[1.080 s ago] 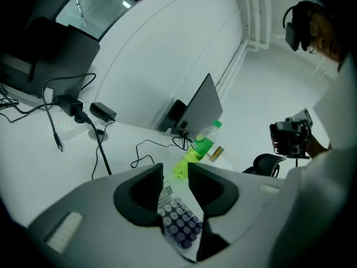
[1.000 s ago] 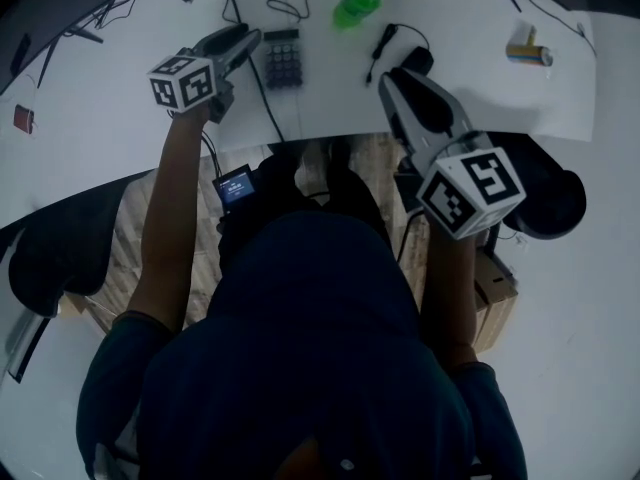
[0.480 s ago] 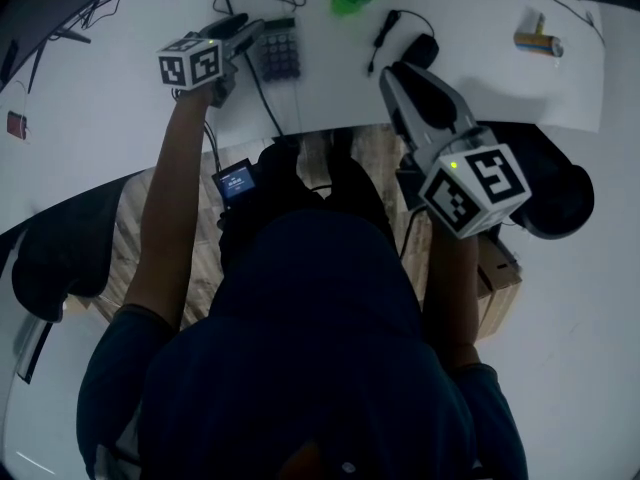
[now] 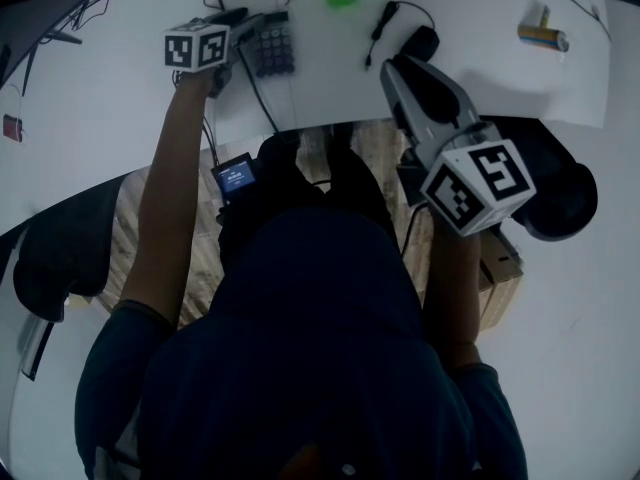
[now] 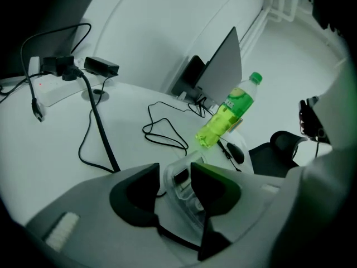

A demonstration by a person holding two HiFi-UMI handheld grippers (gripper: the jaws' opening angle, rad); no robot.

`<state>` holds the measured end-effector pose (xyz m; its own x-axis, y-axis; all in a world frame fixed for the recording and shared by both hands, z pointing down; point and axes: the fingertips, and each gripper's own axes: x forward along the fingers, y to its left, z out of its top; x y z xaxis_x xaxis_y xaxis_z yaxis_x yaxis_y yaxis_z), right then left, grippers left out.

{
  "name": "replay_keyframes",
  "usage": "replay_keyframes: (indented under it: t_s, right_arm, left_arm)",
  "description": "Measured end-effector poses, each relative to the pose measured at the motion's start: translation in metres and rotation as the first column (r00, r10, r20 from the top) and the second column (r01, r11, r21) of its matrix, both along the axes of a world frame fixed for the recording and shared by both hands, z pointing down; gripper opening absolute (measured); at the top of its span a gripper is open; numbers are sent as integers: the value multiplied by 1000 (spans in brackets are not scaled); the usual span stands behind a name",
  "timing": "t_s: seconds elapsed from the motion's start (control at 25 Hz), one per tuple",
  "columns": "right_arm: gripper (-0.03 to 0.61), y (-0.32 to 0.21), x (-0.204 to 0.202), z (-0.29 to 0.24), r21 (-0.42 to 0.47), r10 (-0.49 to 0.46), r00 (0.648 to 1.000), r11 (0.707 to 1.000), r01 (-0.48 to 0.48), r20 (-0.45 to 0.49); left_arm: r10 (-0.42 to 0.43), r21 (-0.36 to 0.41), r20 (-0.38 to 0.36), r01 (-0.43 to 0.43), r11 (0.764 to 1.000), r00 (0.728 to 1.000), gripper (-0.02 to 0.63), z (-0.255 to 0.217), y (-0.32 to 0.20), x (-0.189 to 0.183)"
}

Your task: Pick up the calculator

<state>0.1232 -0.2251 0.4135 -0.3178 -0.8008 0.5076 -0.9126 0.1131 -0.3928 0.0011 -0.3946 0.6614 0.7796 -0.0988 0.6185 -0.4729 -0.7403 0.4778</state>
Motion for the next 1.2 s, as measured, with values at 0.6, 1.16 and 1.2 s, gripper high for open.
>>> replay_keyframes:
  t_s: [0.6, 1.16, 1.2]
  right_arm:
    - [38, -4, 8, -2, 4, -24, 1000, 1000, 24, 9]
    - [38, -10, -5, -20, 48, -100, 995, 994, 99, 3]
    - [38, -10, -5, -22, 53, -104, 995, 993, 104, 1]
  left_arm:
    - [-12, 18, -92, 14, 1000, 996, 87, -33, 16, 5]
    - [-57, 271, -158, 99, 958, 986, 75, -125, 24, -13]
    - [-52, 288, -153, 95, 953, 987, 75, -132, 25, -14]
